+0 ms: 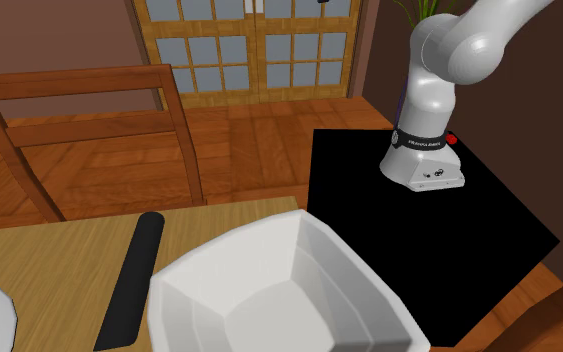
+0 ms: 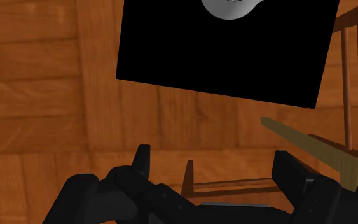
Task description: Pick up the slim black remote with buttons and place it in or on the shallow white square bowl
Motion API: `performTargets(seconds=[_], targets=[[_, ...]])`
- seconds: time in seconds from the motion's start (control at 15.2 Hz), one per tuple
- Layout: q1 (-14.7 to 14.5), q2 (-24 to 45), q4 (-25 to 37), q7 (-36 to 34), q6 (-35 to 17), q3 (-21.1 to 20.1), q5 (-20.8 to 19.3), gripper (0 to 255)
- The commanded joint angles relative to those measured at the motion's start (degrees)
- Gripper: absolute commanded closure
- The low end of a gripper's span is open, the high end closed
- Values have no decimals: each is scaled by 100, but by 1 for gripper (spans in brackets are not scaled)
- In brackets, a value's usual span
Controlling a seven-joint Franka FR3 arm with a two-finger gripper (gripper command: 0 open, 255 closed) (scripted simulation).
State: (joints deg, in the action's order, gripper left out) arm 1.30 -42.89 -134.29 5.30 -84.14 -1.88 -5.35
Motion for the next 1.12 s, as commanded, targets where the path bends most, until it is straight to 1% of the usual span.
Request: performTargets(seconds=[0.0,0.26,0.53,0.79,1.06], targets=[[0,0,0,0,0,0,0,0],[4,-133,-365,-1048,-158,-484,568,0],[-2,-107,-606,-2087,-416,-1002,1167,0],[-2,90,-714,-3111,-780,-1545,1748,0],[39,460,-685,-4109,-1243,-2107,2263,0]])
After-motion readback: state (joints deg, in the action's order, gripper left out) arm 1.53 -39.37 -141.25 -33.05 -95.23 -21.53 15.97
